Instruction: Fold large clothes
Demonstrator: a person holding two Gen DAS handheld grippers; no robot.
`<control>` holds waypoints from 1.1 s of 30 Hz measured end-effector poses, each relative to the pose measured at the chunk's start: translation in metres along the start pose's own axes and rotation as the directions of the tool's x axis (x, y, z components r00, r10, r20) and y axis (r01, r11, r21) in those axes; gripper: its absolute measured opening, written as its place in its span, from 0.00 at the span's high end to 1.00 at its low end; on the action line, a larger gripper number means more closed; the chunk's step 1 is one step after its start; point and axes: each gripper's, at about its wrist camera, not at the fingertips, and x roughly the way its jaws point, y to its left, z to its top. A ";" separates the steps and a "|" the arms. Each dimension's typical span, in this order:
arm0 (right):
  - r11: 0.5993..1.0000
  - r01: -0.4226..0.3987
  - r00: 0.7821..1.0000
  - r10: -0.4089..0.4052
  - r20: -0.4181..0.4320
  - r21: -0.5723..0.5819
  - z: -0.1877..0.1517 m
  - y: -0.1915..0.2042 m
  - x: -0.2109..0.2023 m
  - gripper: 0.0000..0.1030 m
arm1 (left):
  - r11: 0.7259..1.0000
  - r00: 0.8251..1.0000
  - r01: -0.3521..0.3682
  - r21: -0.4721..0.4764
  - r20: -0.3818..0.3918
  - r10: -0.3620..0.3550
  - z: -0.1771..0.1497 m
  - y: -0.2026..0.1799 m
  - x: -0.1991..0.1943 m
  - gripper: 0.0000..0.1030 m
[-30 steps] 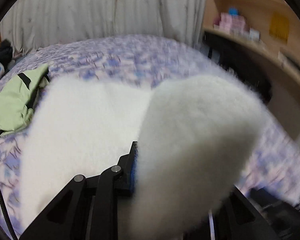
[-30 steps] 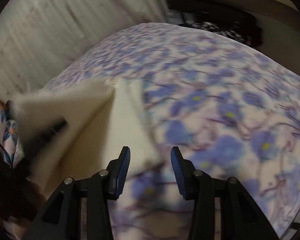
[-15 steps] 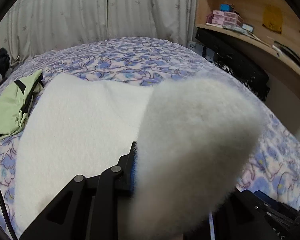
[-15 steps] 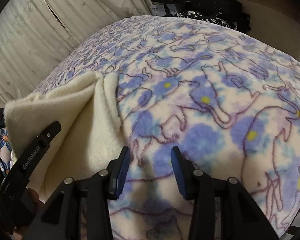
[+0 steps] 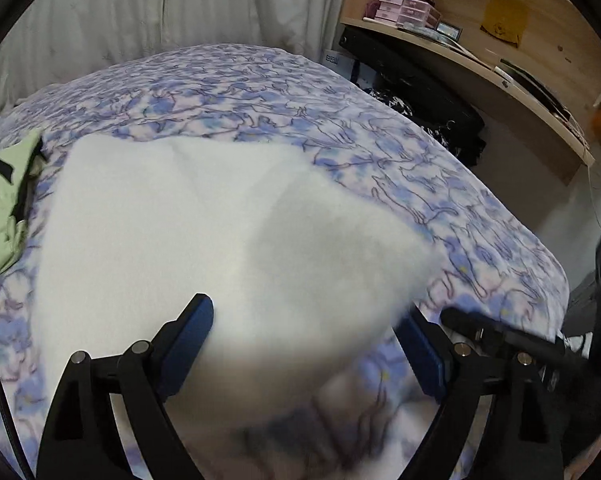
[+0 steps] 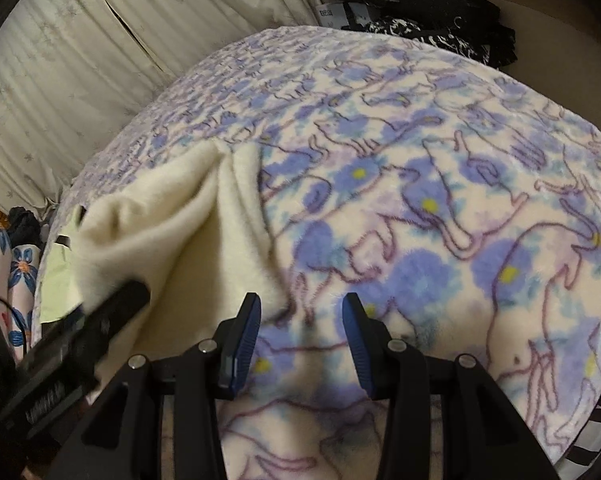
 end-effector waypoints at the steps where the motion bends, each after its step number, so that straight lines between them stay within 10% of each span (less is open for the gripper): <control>1: 1.000 -0.014 1.000 0.014 0.008 -0.005 0.002 0.003 -0.005 0.58 | 1.000 1.000 0.000 -0.016 0.004 0.000 -0.003 0.007 -0.010 0.13; 14: 0.965 -0.255 0.967 0.254 -0.024 -0.064 0.046 0.056 -0.022 0.33 | 0.954 0.984 -0.179 -0.241 -0.051 0.172 -0.018 0.127 -0.054 0.13; 25: 0.956 -0.266 0.922 0.216 -0.321 -0.121 0.074 0.096 0.090 0.33 | 0.947 0.988 -0.140 -0.291 -0.105 0.114 -0.018 0.167 -0.024 0.14; 27: 0.955 -0.261 0.921 0.202 -0.333 -0.144 0.073 0.100 0.106 0.37 | 0.950 0.989 -0.132 -0.283 -0.102 0.107 -0.017 0.167 -0.020 0.14; 29: 0.949 -0.261 0.917 0.187 -0.353 -0.176 0.071 0.105 0.117 0.66 | 0.954 0.990 -0.126 -0.270 -0.098 0.103 -0.015 0.167 -0.017 0.15; 33: 0.922 -0.239 0.945 0.149 -0.290 -0.304 0.067 0.118 0.105 0.77 | 0.963 0.992 -0.104 -0.249 -0.096 0.083 -0.008 0.165 -0.014 0.28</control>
